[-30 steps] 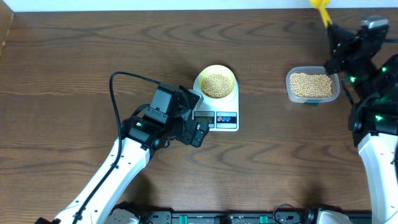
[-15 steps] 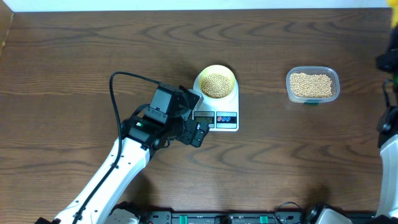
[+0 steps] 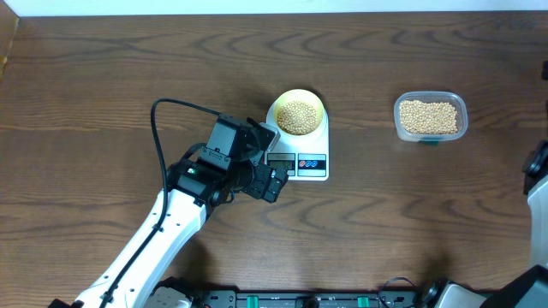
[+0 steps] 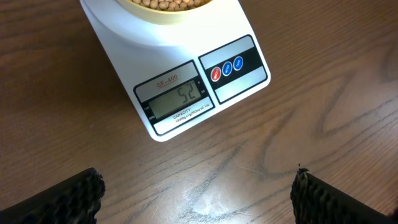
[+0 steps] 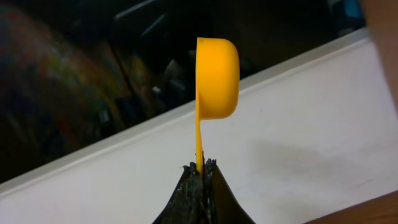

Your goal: Scoop item into bowl and weigh 50g on scale

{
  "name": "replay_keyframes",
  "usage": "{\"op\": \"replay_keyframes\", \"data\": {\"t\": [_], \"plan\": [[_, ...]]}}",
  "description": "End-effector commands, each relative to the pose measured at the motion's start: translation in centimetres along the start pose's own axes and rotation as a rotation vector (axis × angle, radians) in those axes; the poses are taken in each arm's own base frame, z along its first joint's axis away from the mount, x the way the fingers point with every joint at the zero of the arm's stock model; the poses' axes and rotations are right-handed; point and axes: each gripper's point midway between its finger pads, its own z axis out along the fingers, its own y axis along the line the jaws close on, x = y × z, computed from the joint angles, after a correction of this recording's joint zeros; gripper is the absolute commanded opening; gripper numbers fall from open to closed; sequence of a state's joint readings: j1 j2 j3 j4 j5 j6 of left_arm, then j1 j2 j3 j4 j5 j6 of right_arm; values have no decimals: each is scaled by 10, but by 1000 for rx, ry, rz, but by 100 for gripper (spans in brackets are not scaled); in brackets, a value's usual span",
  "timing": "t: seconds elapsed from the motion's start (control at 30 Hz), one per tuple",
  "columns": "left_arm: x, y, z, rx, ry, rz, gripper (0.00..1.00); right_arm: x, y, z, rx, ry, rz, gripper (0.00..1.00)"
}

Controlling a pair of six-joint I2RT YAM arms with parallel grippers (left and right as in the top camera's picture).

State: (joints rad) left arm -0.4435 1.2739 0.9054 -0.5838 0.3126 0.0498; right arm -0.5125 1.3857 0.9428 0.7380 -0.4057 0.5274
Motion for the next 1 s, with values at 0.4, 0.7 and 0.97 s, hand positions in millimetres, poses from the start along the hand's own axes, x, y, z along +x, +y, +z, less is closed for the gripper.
{"op": "replay_keyframes", "data": {"t": [0.4, 0.7, 0.97], "plan": [[-4, -2, -1, 9, -5, 12, 98, 69, 66, -8, -365, 279, -100, 1], [-4, -2, -1, 9, -5, 12, 98, 142, 158, -29, -652, 467, -134, 1], [-4, -2, -1, 9, -5, 12, 98, 214, 210, -62, -718, 682, -177, 1]]}}
